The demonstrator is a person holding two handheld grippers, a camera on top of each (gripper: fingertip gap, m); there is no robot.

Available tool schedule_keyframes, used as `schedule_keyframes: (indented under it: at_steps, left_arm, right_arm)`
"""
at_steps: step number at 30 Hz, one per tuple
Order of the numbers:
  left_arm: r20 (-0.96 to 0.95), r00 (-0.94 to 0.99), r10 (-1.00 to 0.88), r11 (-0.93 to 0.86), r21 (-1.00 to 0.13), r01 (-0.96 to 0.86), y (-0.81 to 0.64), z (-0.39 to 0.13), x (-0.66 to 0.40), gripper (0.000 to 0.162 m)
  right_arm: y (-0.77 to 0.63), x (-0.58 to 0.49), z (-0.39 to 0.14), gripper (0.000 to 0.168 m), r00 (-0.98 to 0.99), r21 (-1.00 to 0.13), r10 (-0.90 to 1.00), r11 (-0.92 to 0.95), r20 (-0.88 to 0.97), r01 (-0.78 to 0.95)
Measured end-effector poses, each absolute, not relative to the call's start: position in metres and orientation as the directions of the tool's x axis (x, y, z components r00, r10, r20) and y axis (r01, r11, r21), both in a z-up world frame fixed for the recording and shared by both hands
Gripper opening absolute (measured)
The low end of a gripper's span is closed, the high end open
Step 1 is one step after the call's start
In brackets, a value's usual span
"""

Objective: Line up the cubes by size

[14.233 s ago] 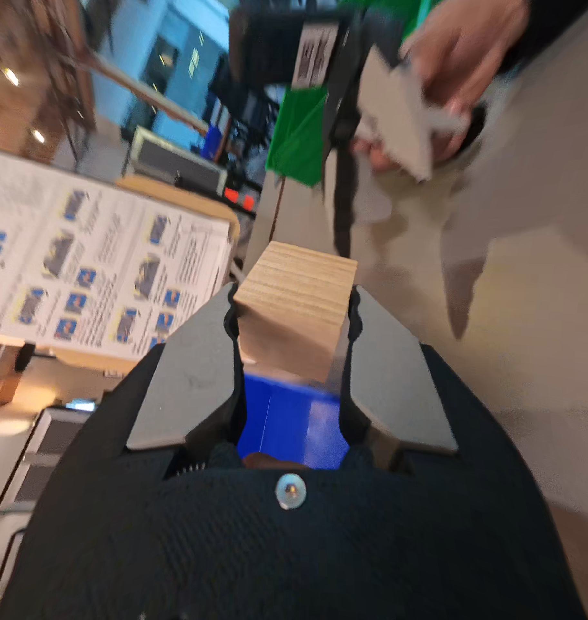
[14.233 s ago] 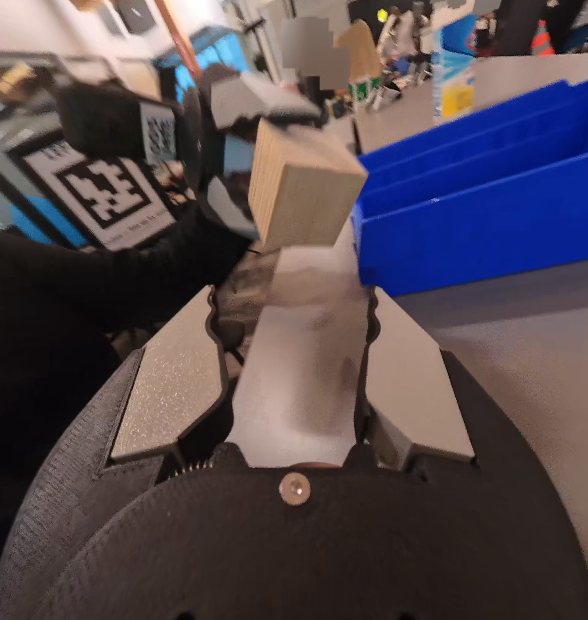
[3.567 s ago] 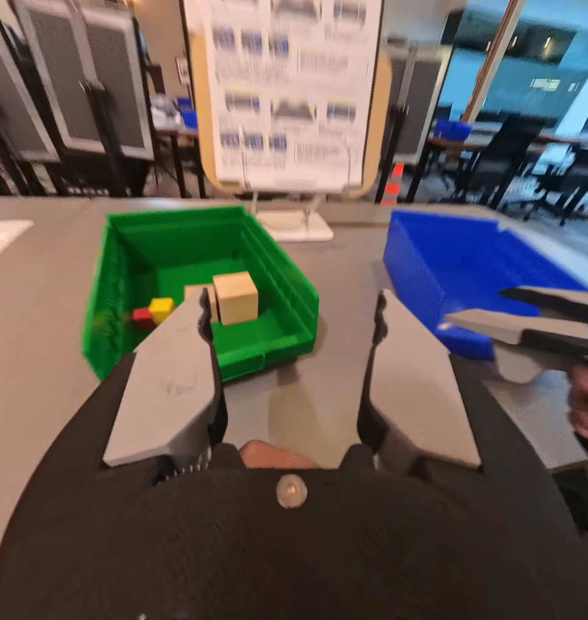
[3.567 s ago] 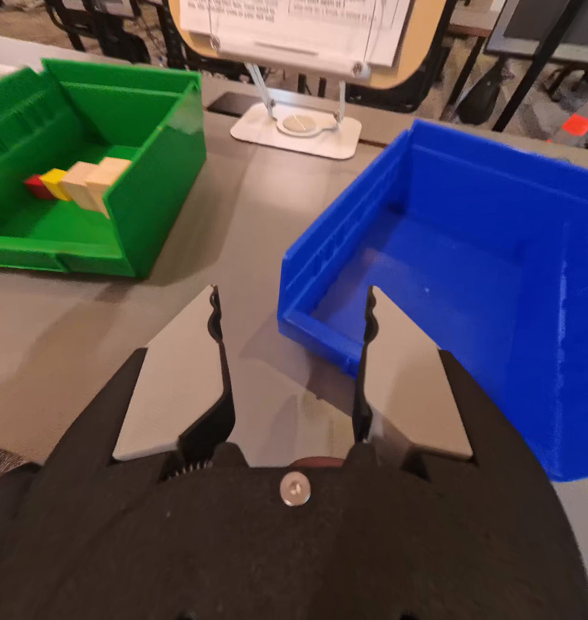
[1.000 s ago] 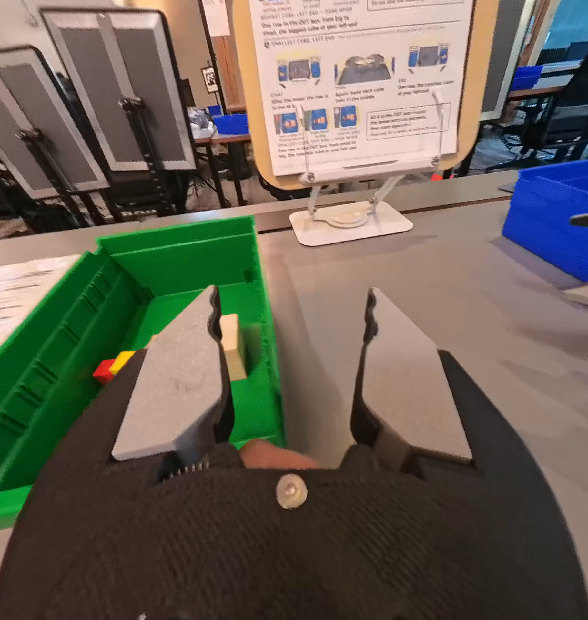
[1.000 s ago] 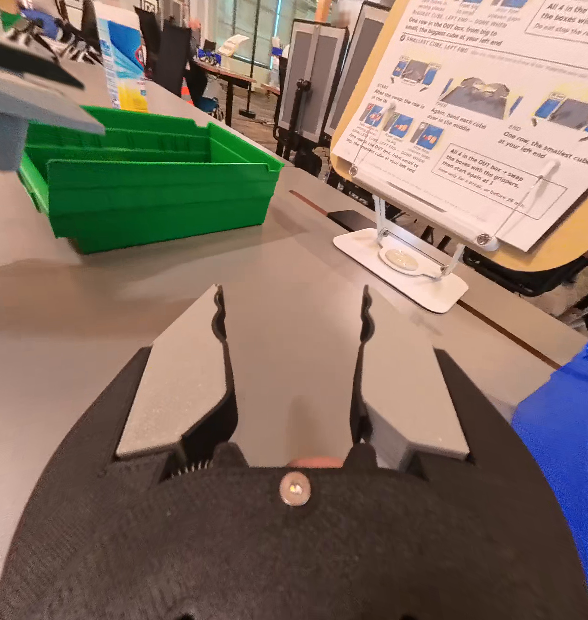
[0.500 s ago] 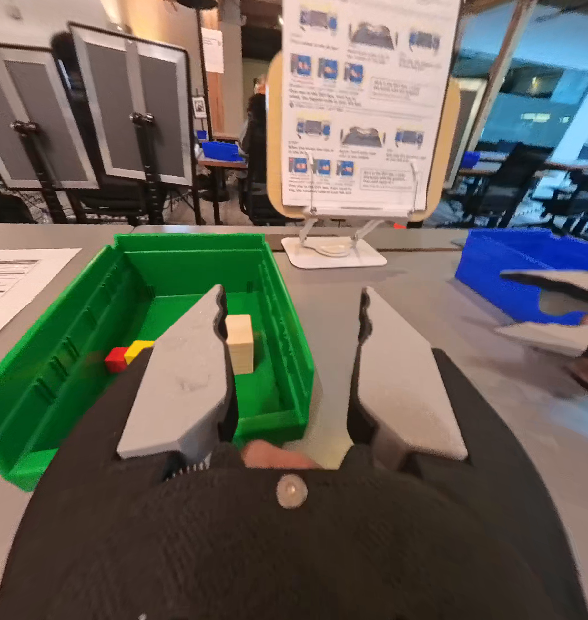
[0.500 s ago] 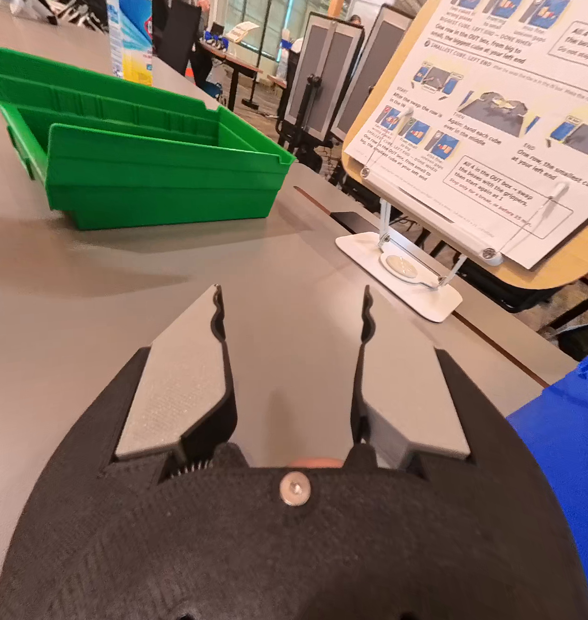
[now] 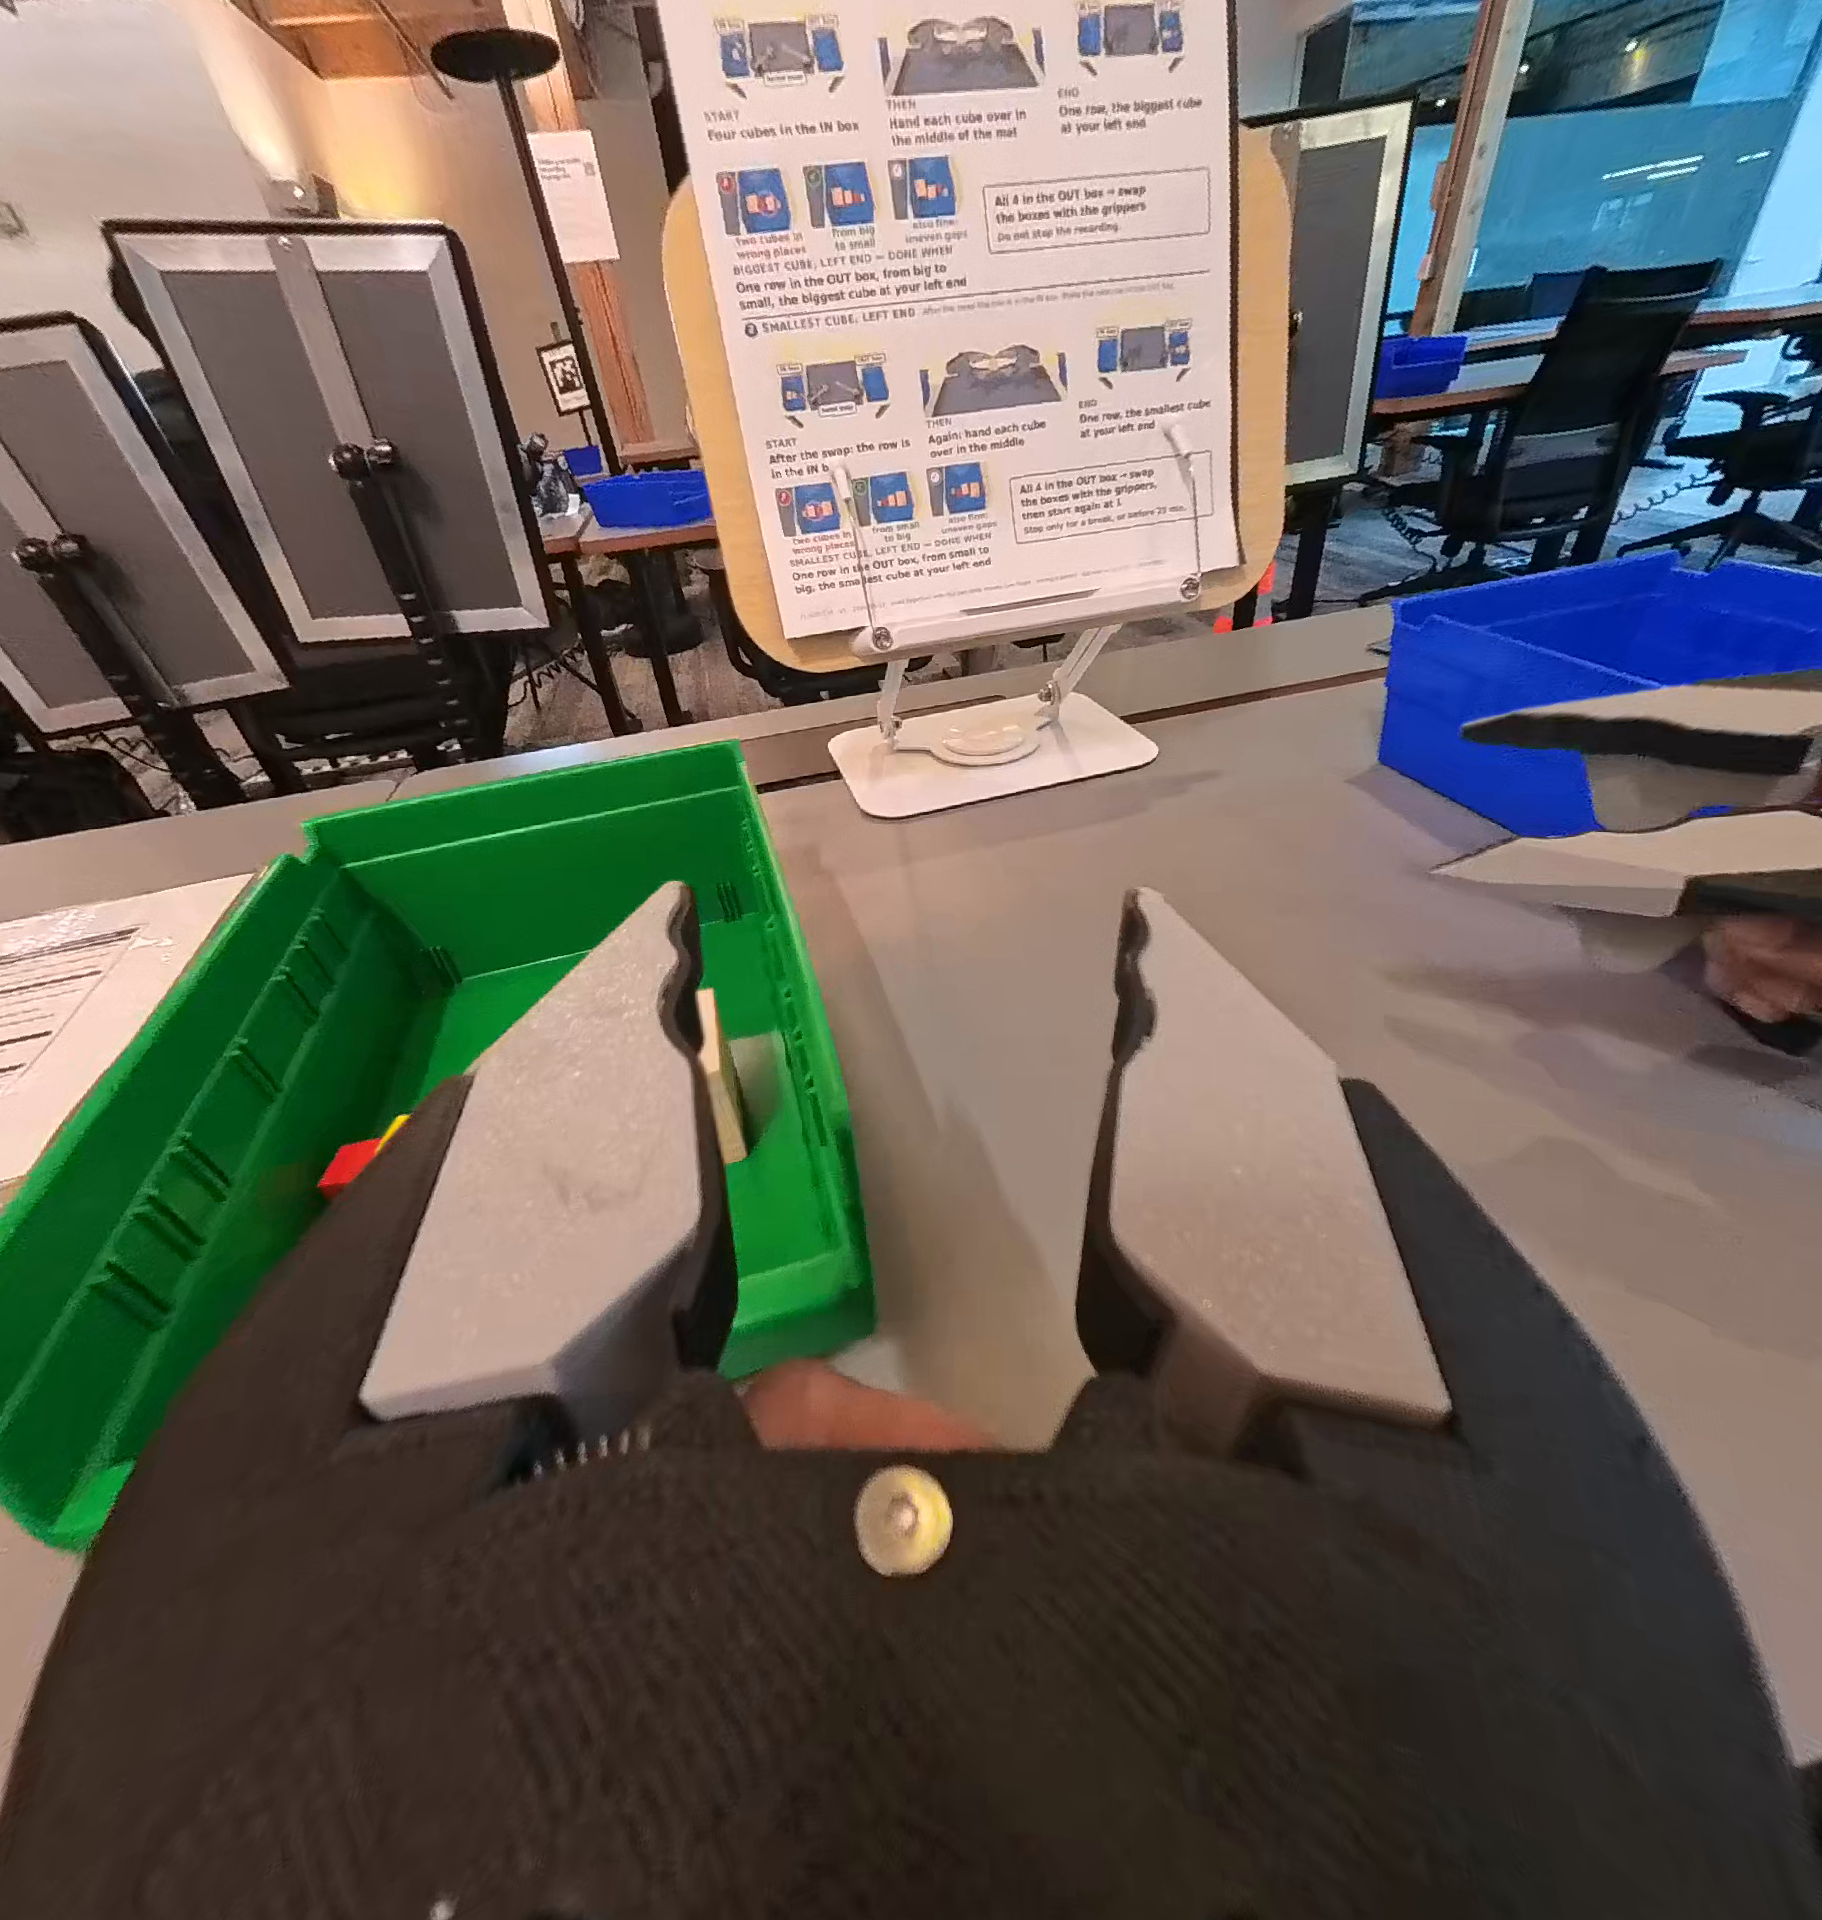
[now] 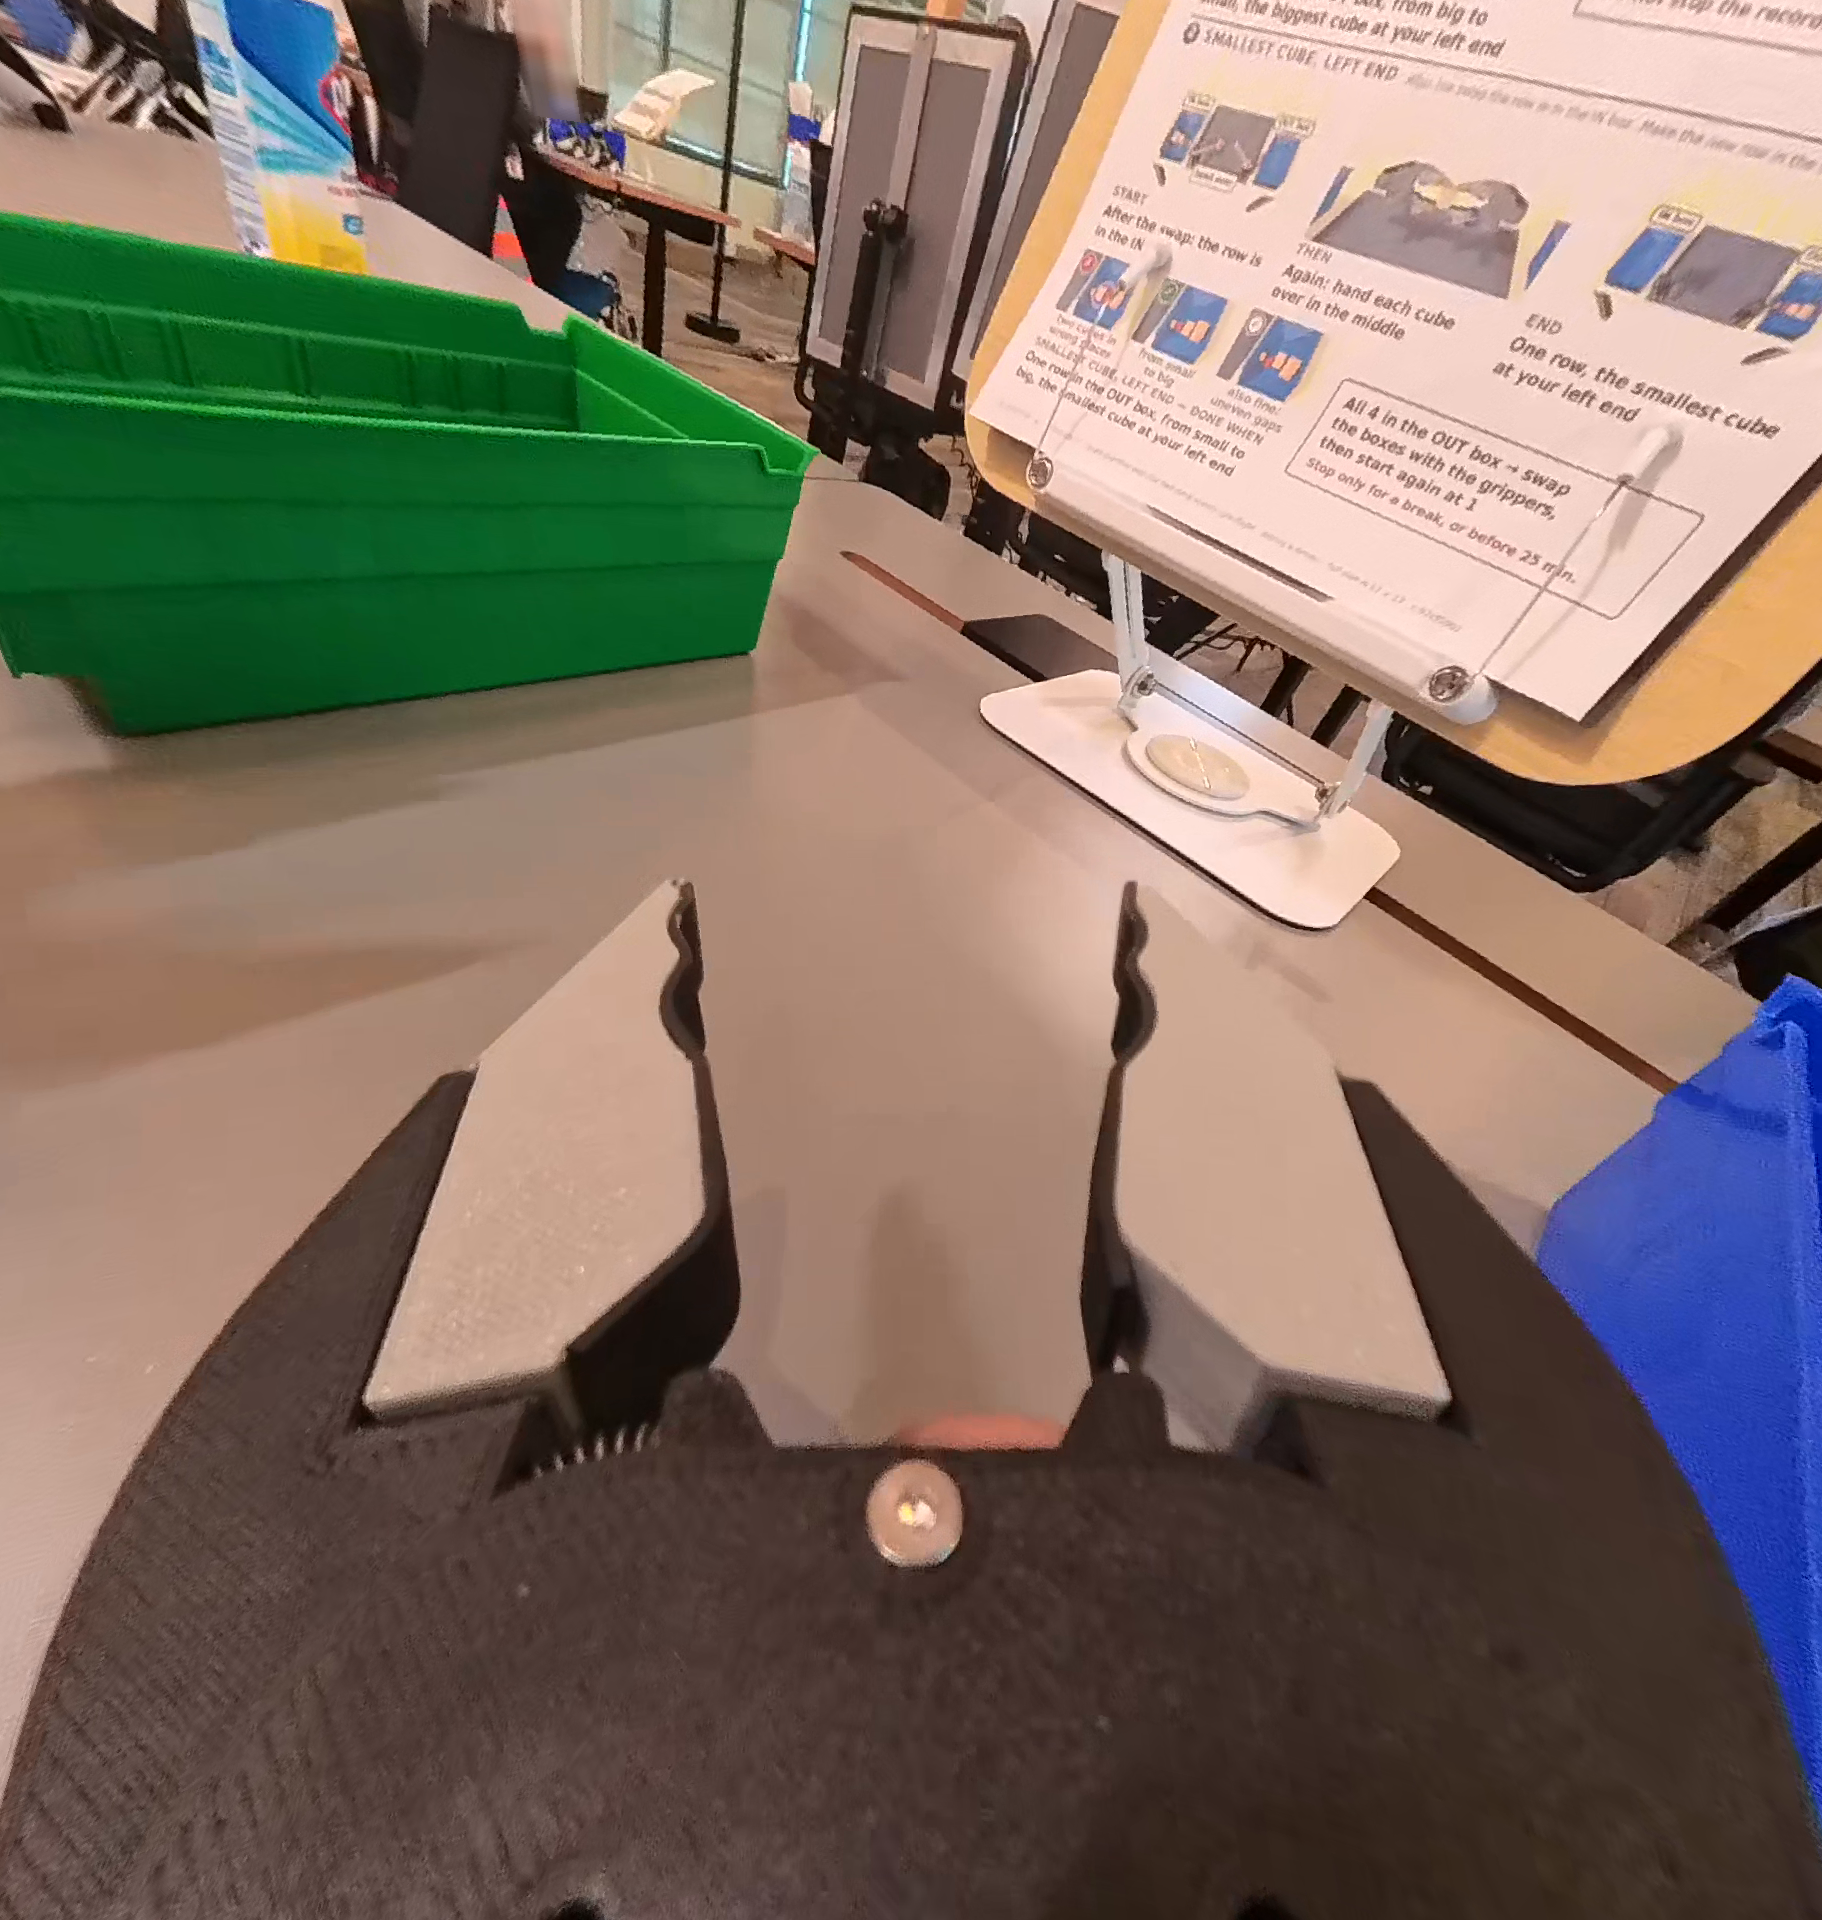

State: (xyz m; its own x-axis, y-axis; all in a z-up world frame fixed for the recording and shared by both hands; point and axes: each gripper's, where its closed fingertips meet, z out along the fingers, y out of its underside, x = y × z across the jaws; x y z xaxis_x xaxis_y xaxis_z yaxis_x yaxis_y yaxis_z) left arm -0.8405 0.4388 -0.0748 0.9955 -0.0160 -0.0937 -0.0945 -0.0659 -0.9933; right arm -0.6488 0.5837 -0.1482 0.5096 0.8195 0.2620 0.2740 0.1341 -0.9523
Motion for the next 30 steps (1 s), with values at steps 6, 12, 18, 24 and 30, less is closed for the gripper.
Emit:
schedule_keyframes:
  at_steps: [6,12,18,24,30]
  left_arm:
    - [-0.093,0.996,0.000,-0.135,-0.987,-0.092,0.437,-0.090,-0.862,0.078]
    - [-0.030,0.999,0.028,-0.242,-0.970,-0.022,0.443,-0.122,-0.901,0.050]
    - [-0.060,0.982,0.181,-0.297,-0.955,-0.004,0.433,-0.131,-0.968,0.000]
    - [-0.069,0.994,0.080,-0.508,-0.861,-0.019,0.474,-0.160,-0.973,0.000]
    - [-0.210,0.976,-0.057,-0.740,-0.647,-0.183,0.515,-0.199,-0.977,0.000]
  right_arm:
    - [0.585,-0.647,-0.148,0.075,0.523,-0.946,0.801,0.157,0.290,0.283]
    - [0.582,-0.647,-0.145,0.072,0.518,-0.933,0.786,0.204,0.336,0.296]
    - [0.581,-0.647,-0.142,0.070,0.521,-0.939,0.790,0.202,0.324,0.279]
    - [0.577,-0.652,-0.147,0.068,0.495,-0.934,0.803,0.203,0.330,0.294]
    - [0.571,-0.654,-0.144,0.067,0.483,-0.925,0.799,0.237,0.360,0.297]
